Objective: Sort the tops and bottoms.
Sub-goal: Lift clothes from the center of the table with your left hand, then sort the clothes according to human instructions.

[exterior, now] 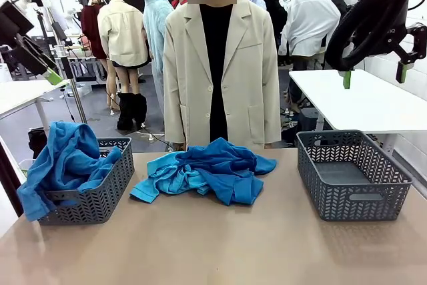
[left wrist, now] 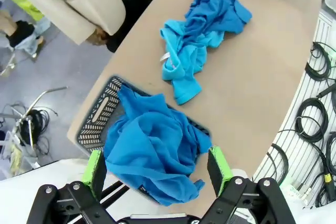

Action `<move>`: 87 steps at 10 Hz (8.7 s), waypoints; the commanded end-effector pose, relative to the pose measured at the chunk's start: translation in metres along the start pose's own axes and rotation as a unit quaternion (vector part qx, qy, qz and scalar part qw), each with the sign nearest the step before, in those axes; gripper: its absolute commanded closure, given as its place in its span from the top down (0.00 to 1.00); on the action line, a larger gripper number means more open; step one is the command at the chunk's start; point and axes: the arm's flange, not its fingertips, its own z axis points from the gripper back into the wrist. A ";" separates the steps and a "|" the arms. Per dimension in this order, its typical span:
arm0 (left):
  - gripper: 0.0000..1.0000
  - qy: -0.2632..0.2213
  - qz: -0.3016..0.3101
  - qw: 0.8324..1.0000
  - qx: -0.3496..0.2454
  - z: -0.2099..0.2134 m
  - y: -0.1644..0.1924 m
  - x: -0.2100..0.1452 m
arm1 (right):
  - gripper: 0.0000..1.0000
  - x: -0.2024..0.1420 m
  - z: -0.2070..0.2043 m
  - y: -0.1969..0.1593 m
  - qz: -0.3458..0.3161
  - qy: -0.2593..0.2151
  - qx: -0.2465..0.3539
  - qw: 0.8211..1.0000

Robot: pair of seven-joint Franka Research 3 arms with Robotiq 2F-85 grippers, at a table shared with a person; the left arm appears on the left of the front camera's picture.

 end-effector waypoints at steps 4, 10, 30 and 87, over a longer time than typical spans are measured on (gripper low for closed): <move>1.00 0.006 -0.076 0.985 -0.153 -0.128 -0.008 0.049 | 1.00 0.001 0.002 0.001 0.004 0.009 0.009 1.000; 1.00 -0.067 -0.165 0.956 -0.235 -0.247 -0.038 0.143 | 1.00 0.001 0.002 0.001 0.004 0.009 0.009 1.000; 0.54 -0.062 -0.219 0.930 -0.287 -0.427 -0.052 0.171 | 1.00 0.001 0.002 0.001 0.004 0.009 0.009 1.000; 0.00 0.161 -0.063 0.953 0.248 0.078 0.068 0.195 | 1.00 0.001 0.002 0.001 0.004 0.009 0.009 1.000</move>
